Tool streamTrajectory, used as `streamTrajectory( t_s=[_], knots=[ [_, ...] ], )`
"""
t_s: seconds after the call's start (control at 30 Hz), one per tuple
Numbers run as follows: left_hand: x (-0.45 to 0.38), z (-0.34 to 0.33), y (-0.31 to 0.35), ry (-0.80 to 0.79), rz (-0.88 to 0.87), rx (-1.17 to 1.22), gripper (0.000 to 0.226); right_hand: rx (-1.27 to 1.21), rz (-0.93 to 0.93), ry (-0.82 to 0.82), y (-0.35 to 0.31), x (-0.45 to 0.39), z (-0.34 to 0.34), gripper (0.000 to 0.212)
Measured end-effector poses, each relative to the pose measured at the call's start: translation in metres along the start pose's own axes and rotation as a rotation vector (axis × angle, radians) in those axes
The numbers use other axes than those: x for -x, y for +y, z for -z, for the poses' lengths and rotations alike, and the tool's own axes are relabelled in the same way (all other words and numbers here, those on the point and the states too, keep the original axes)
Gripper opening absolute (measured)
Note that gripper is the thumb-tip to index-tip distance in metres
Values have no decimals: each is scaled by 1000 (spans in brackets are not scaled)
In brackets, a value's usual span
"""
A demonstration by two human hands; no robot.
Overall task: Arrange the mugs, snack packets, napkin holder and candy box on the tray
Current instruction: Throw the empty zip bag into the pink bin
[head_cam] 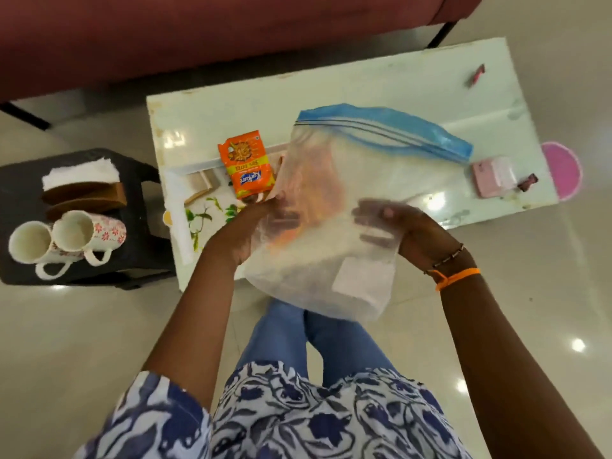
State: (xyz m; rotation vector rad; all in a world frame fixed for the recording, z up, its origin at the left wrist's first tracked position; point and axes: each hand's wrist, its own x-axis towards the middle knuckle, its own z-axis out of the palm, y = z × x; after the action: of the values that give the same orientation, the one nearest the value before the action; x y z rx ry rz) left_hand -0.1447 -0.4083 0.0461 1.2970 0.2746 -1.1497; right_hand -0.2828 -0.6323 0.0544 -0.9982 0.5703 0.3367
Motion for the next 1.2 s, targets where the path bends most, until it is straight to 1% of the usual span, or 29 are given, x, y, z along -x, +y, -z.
streamTrajectory(
  t_s=[0.07, 0.1, 0.17, 0.2, 0.23, 0.27, 0.33, 0.37, 0.43, 0.47, 0.5, 0.53, 0.57, 0.6, 0.63, 0.67, 0.73, 0.8, 0.83, 0.87, 0.9, 0.93, 0.97, 1.0, 1.03, 1.07, 1.1, 1.13, 1.2],
  knots=[
    [-8, -11, 4, 62, -45, -49, 22, -52, -55, 309, 7, 0, 10, 33],
    [-12, -17, 4, 66, -56, -75, 25, -111, -67, 437, 11, 3, 14, 34],
    [-21, -32, 5, 37, -55, -112, 39, -254, 3, 583, 20, 11, 20, 35],
    [-26, -38, 5, 49, -64, -124, 44, -290, 60, 631, 24, 15, 21, 40],
    [-33, -47, 4, 74, -82, -144, 43, -289, 118, 686, 27, 22, 25, 47],
    [-38, -58, 3, 103, -106, -172, 37, -256, 169, 752, 29, 29, 30, 54],
    [-49, -83, 1, 127, -173, -278, 19, -142, 237, 873, 30, 43, 45, 59],
    [-54, -93, 0, 113, -211, -323, 24, -78, 244, 901, 31, 49, 54, 56],
    [-68, -118, -2, -4, -263, -462, 53, 17, 214, 926, 31, 63, 80, 45],
    [-76, -133, -3, -83, -272, -580, 60, 88, 202, 935, 31, 72, 95, 41],
    [-85, -148, -4, -163, -267, -720, 61, 185, 193, 941, 30, 81, 110, 38],
    [-90, -160, -4, -227, -257, -855, 59, 296, 183, 938, 30, 90, 122, 44],
    [-98, -178, -6, -284, -251, -972, 58, 402, 148, 947, 29, 101, 139, 57],
    [-106, -198, -8, -316, -254, -1079, 55, 491, 98, 951, 29, 112, 155, 70],
    [-113, -221, -11, -328, -275, -1181, 48, 582, 50, 954, 30, 123, 172, 75],
    [-119, -246, -15, -321, -312, -1272, 36, 668, 18, 977, 30, 133, 191, 71],
    [-134, -297, -26, -252, -392, -1335, 15, 811, -2, 1121, 27, 151, 222, 47],
    [-147, -355, -44, -98, -464, -1299, 15, 900, 34, 1310, 21, 169, 251, 27],
    [-151, -383, -54, -1, -475, -1224, 20, 938, 74, 1392, 18, 176, 262, 19],
    [-151, -406, -61, 108, -442, -1109, 27, 986, 128, 1466, 14, 179, 268, 13],
    [-152, -429, -70, 187, -328, -977, 37, 1050, 179, 1537, 10, 184, 277, 8],
    [-152, -449, -77, 198, -128, -843, 49, 1121, 226, 1591, 5, 187, 285, 7],
    [-149, -461, -82, 127, 93, -720, 58, 1190, 268, 1625, 1, 186, 287, 7],
    [-146, -477, -88, 1, 283, -622, 61, 1261, 304, 1638, -3, 187, 293, 10],
    [-142, -490, -94, -132, 392, -538, 58, 1328, 325, 1620, -6, 187, 297, 11],
    [-140, -500, -100, -229, 405, -467, 55, 1399, 332, 1572, -8, 186, 298, 11],
    [-141, -512, -106, -252, 348, -409, 50, 1460, 327, 1494, -10, 186, 301, 10],
    [-146, -523, -109, -225, 259, -376, 47, 1485, 323, 1410, -12, 186, 304, 11],
    [-159, -538, -109, -188, 141, -344, 45, 1392, 324, 1279, -19, 187, 311, 31]
  ],
)
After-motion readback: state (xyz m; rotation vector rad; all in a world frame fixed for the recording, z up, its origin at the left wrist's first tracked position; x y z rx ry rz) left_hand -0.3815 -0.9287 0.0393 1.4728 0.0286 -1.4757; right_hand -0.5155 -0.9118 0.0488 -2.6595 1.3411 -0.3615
